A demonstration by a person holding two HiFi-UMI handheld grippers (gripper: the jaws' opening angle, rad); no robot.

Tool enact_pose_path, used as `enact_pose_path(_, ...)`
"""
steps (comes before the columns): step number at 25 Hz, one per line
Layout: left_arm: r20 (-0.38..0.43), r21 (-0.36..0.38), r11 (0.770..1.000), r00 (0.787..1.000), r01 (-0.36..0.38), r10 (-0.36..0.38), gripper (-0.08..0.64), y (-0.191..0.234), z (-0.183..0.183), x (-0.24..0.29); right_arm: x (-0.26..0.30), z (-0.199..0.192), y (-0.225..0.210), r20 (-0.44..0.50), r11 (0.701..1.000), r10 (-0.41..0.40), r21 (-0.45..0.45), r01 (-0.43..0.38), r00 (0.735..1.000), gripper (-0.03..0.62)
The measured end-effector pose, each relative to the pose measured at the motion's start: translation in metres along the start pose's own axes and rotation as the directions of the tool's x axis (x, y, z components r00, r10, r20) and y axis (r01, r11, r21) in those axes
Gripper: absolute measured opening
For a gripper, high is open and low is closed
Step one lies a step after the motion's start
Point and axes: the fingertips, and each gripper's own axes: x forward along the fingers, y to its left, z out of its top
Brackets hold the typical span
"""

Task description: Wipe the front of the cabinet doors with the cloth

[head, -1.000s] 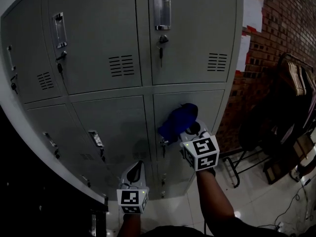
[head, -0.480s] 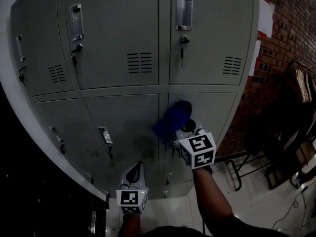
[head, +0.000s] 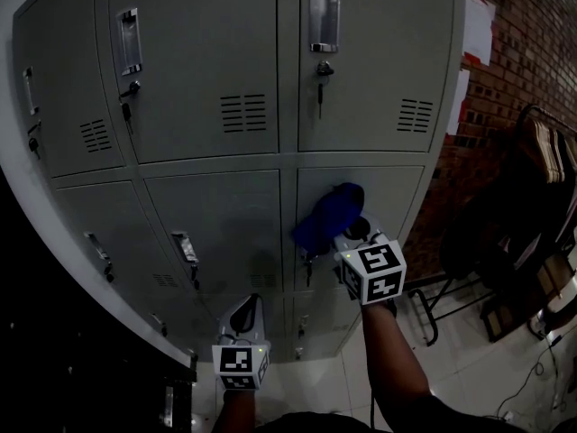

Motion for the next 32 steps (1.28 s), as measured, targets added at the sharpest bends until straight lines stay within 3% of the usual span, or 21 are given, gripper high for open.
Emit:
enact_pose_path(18,-0.009,0.017,0.998,0.998,0.055,-0.055,0.017,-0.038,0.000,0.015,-0.055,-0.026,-0.122,-0.052,0.981,-0.195,-0.021,0.194,0.980,0.064)
enact_pose_path(32,-0.018,0.021,0.996,0.997,0.081,-0.081,0.017,-0.053,-0.004,0.018,-0.075,-0.039,-0.162,-0.084,0.958,-0.287,-0.049,0.284,0.954,0.066)
